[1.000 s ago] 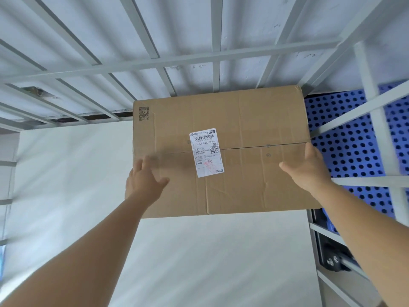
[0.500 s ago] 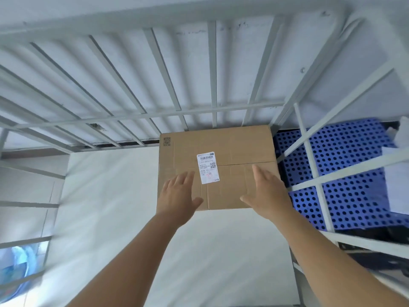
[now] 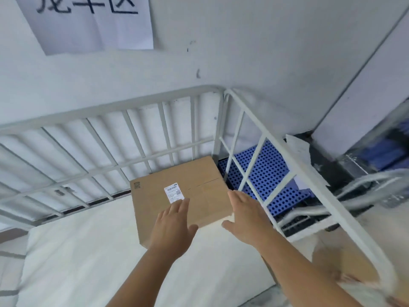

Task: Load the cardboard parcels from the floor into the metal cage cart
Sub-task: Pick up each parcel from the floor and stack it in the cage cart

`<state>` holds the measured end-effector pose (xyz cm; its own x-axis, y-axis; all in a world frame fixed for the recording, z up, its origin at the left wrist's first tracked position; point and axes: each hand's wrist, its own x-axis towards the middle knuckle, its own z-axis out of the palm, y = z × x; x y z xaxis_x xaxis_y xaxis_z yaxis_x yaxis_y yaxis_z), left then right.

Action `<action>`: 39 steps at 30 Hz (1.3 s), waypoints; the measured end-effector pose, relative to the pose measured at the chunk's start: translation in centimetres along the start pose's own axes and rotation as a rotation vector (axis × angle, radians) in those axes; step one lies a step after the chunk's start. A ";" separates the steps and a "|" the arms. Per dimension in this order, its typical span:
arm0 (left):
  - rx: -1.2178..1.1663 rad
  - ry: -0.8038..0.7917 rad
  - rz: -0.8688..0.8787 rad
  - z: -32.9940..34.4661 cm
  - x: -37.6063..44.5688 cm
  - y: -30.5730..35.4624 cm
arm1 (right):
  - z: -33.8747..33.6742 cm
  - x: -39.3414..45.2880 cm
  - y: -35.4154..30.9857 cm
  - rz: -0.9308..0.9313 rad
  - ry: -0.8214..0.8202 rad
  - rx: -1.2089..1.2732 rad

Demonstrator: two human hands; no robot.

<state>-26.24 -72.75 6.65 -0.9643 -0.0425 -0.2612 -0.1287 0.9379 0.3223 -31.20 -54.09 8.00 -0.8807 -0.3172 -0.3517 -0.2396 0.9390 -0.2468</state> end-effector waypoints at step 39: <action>0.358 -0.336 1.083 16.8 -37.1 37.6 | 14.3 -62.5 19.3 1.102 0.366 0.401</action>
<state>8.54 -30.10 13.21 -0.4154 0.8740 -0.2523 0.8396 0.4751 0.2633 25.04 -18.09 12.28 -0.6111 0.7367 -0.2896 0.7909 0.5537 -0.2605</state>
